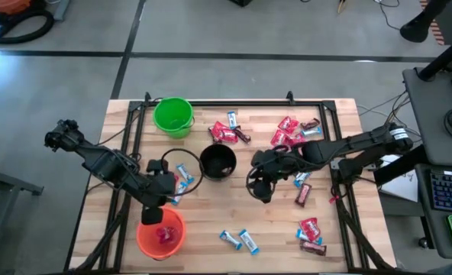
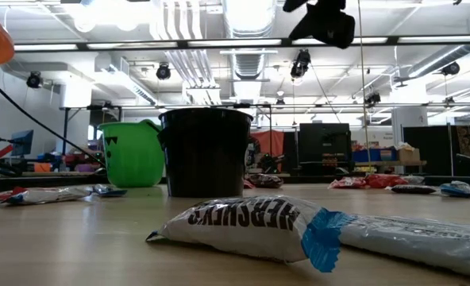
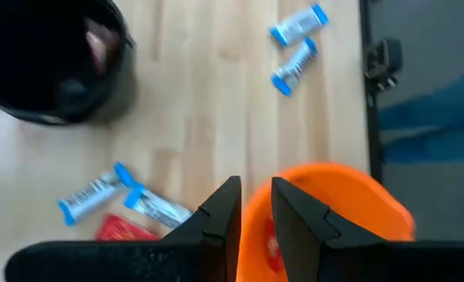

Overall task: Sort candy
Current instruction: Put the white chocolate into the green bucket

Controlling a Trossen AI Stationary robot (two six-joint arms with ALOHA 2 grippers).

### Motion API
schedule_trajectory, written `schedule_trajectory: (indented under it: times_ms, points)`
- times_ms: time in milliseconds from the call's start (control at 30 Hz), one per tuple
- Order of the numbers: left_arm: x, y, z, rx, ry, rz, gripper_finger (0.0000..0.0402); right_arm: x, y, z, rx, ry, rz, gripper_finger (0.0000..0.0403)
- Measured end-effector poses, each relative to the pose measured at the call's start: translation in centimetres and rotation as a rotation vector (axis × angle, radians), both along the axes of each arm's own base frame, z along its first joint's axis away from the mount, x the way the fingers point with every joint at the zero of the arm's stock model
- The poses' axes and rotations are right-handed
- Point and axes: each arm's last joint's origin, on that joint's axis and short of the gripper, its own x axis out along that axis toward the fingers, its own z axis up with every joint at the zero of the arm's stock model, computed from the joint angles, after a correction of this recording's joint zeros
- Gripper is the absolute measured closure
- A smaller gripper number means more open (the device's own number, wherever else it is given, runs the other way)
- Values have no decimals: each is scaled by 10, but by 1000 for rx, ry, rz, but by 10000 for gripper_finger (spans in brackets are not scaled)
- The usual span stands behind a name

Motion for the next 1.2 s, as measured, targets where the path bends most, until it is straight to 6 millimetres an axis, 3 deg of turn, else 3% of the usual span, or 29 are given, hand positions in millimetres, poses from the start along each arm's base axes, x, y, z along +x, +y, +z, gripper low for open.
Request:
schedule_trajectory:
  times_ms: [267, 533, 1200]
  points:
    - [2, 3, 1, 96, -59, 27, 347, 15, 21, -30, 18, 102, 7, 220]
    - [2, 3, 1, 98, -59, 24, 347, 30, 37, -47, 27, 154, 12, 220]
    - [2, 3, 1, 112, -61, 2, 347, 37, 75, -91, 159, 338, -48, 220]
